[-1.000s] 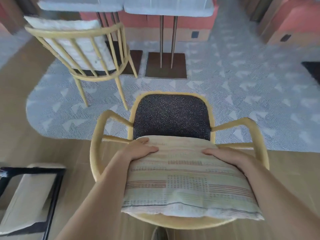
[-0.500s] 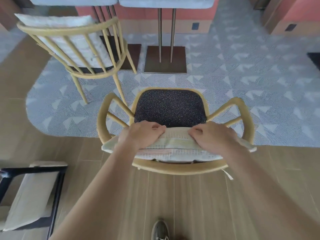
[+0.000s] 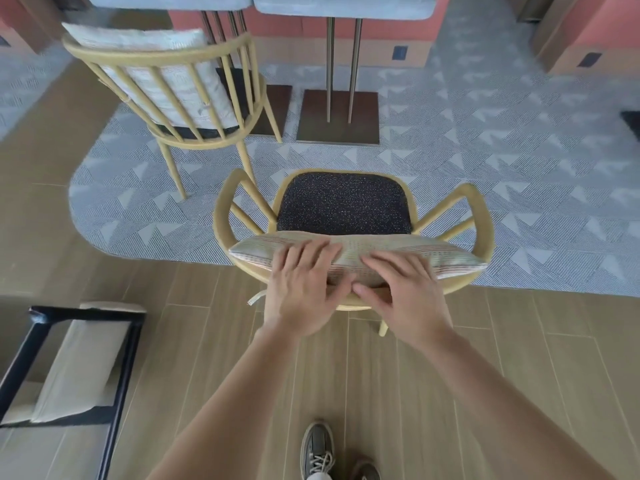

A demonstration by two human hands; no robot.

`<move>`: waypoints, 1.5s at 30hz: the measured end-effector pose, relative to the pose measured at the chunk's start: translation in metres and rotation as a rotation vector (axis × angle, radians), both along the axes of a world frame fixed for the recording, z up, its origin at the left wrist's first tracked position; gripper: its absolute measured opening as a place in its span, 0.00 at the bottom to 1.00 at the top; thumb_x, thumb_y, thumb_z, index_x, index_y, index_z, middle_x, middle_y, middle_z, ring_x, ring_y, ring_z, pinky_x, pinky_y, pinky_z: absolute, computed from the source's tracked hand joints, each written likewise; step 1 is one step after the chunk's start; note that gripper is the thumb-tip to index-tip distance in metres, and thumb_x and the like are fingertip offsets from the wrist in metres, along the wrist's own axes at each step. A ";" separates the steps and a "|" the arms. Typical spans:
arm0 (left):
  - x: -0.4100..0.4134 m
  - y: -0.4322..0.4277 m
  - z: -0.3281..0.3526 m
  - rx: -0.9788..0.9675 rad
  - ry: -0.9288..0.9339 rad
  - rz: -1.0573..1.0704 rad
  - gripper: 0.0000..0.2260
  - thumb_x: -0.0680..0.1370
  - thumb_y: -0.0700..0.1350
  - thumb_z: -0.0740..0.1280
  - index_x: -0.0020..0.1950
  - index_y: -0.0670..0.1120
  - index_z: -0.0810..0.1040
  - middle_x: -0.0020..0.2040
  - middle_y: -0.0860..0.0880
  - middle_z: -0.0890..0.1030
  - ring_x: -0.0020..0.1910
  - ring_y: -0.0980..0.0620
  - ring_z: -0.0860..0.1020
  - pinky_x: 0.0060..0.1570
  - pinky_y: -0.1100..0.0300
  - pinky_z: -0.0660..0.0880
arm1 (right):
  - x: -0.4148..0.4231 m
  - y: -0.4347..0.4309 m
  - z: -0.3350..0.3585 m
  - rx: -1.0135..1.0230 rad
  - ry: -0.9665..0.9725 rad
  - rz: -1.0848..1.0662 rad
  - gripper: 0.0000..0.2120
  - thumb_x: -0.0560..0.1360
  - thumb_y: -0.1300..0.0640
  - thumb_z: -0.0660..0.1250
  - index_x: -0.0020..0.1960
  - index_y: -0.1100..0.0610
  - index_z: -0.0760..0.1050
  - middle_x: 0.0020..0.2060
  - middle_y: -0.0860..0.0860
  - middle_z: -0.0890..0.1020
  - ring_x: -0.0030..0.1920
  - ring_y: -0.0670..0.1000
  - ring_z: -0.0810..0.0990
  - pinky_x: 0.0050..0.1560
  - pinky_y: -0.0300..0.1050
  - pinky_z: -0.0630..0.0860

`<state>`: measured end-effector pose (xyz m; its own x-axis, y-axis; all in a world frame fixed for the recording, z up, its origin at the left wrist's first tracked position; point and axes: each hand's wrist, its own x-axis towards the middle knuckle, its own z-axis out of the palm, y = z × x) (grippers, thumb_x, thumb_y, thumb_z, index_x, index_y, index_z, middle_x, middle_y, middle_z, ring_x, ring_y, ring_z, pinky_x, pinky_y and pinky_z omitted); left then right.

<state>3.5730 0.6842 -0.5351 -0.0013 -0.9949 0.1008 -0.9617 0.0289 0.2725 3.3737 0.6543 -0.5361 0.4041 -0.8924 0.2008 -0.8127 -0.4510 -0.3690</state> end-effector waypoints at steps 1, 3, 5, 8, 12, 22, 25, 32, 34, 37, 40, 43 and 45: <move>-0.001 0.008 -0.004 -0.051 0.028 -0.009 0.29 0.82 0.67 0.57 0.74 0.51 0.76 0.71 0.51 0.78 0.69 0.45 0.76 0.74 0.46 0.64 | -0.004 0.006 -0.003 -0.048 -0.032 0.027 0.26 0.77 0.34 0.65 0.63 0.52 0.84 0.61 0.49 0.84 0.61 0.56 0.80 0.66 0.58 0.75; 0.000 0.023 -0.012 -0.111 0.088 -0.027 0.33 0.79 0.72 0.61 0.74 0.50 0.75 0.70 0.50 0.77 0.66 0.47 0.75 0.73 0.47 0.67 | -0.011 0.014 -0.007 -0.135 -0.015 0.072 0.22 0.73 0.37 0.74 0.56 0.54 0.86 0.55 0.50 0.84 0.56 0.55 0.79 0.61 0.55 0.75; 0.007 0.032 -0.019 -0.145 0.020 -0.054 0.37 0.74 0.76 0.64 0.72 0.51 0.74 0.65 0.49 0.75 0.61 0.48 0.72 0.67 0.50 0.69 | -0.012 0.014 -0.006 -0.166 0.101 0.066 0.20 0.66 0.43 0.83 0.50 0.54 0.84 0.49 0.49 0.83 0.51 0.56 0.80 0.55 0.55 0.77; 0.019 0.030 -0.023 -0.276 -0.154 -0.072 0.26 0.69 0.61 0.80 0.61 0.52 0.79 0.56 0.49 0.77 0.53 0.47 0.71 0.52 0.49 0.74 | 0.002 0.008 0.009 -0.075 0.300 0.062 0.22 0.59 0.45 0.87 0.45 0.54 0.82 0.43 0.49 0.82 0.47 0.57 0.83 0.50 0.55 0.81; 0.014 0.004 -0.011 -0.150 -0.223 -0.147 0.12 0.67 0.52 0.79 0.47 0.50 0.84 0.48 0.50 0.82 0.50 0.45 0.80 0.52 0.50 0.76 | 0.017 -0.003 0.016 0.079 0.531 0.122 0.16 0.65 0.44 0.82 0.46 0.52 0.85 0.41 0.49 0.86 0.46 0.57 0.86 0.48 0.52 0.83; 0.026 -0.084 0.007 0.305 -0.373 -0.259 0.15 0.81 0.59 0.64 0.58 0.52 0.84 0.55 0.55 0.80 0.52 0.47 0.84 0.47 0.52 0.76 | 0.032 -0.087 0.018 0.153 0.623 0.237 0.15 0.80 0.40 0.66 0.54 0.49 0.84 0.41 0.53 0.86 0.43 0.59 0.86 0.41 0.50 0.77; 0.029 -0.130 0.005 0.281 -0.371 -0.241 0.15 0.80 0.58 0.66 0.59 0.52 0.84 0.56 0.53 0.79 0.53 0.45 0.84 0.50 0.50 0.78 | 0.037 -0.136 0.017 0.140 0.634 0.239 0.15 0.79 0.39 0.67 0.54 0.49 0.83 0.42 0.52 0.86 0.44 0.58 0.86 0.41 0.50 0.75; 0.036 -0.244 0.005 0.269 -0.366 -0.256 0.16 0.81 0.59 0.64 0.60 0.50 0.83 0.49 0.55 0.72 0.52 0.47 0.82 0.43 0.52 0.71 | 0.047 -0.251 0.017 0.180 0.643 0.207 0.12 0.80 0.41 0.66 0.53 0.47 0.82 0.44 0.51 0.85 0.47 0.58 0.85 0.47 0.52 0.76; 0.041 -0.275 0.005 0.274 -0.361 -0.258 0.17 0.81 0.59 0.64 0.60 0.50 0.83 0.48 0.55 0.70 0.52 0.47 0.82 0.43 0.52 0.72 | 0.053 -0.282 0.015 0.174 0.649 0.200 0.12 0.80 0.41 0.66 0.54 0.47 0.82 0.45 0.51 0.85 0.47 0.58 0.85 0.45 0.51 0.74; 0.056 -0.318 0.003 0.275 -0.353 -0.255 0.17 0.81 0.60 0.65 0.60 0.51 0.83 0.46 0.55 0.69 0.52 0.48 0.81 0.44 0.53 0.73 | 0.066 -0.324 0.011 0.160 0.642 0.197 0.12 0.80 0.40 0.67 0.55 0.47 0.82 0.45 0.50 0.85 0.47 0.57 0.85 0.44 0.50 0.73; 0.068 -0.356 0.003 0.257 -0.354 -0.270 0.16 0.81 0.59 0.65 0.59 0.50 0.83 0.43 0.56 0.67 0.47 0.49 0.77 0.42 0.54 0.72 | 0.077 -0.361 0.011 0.155 0.644 0.191 0.13 0.80 0.39 0.67 0.54 0.47 0.82 0.42 0.50 0.82 0.47 0.57 0.84 0.46 0.51 0.75; 0.080 -0.400 0.002 0.255 -0.360 -0.277 0.15 0.80 0.59 0.65 0.58 0.51 0.83 0.44 0.55 0.69 0.45 0.50 0.74 0.40 0.53 0.70 | 0.088 -0.401 0.009 0.143 0.638 0.174 0.13 0.80 0.39 0.66 0.54 0.46 0.82 0.40 0.49 0.80 0.43 0.56 0.80 0.44 0.49 0.73; 0.088 -0.420 0.004 0.252 -0.372 -0.288 0.15 0.80 0.60 0.66 0.57 0.51 0.83 0.45 0.55 0.70 0.44 0.51 0.74 0.40 0.53 0.69 | 0.095 -0.418 0.008 0.149 0.633 0.167 0.14 0.80 0.38 0.67 0.55 0.46 0.82 0.40 0.49 0.78 0.42 0.55 0.78 0.44 0.49 0.70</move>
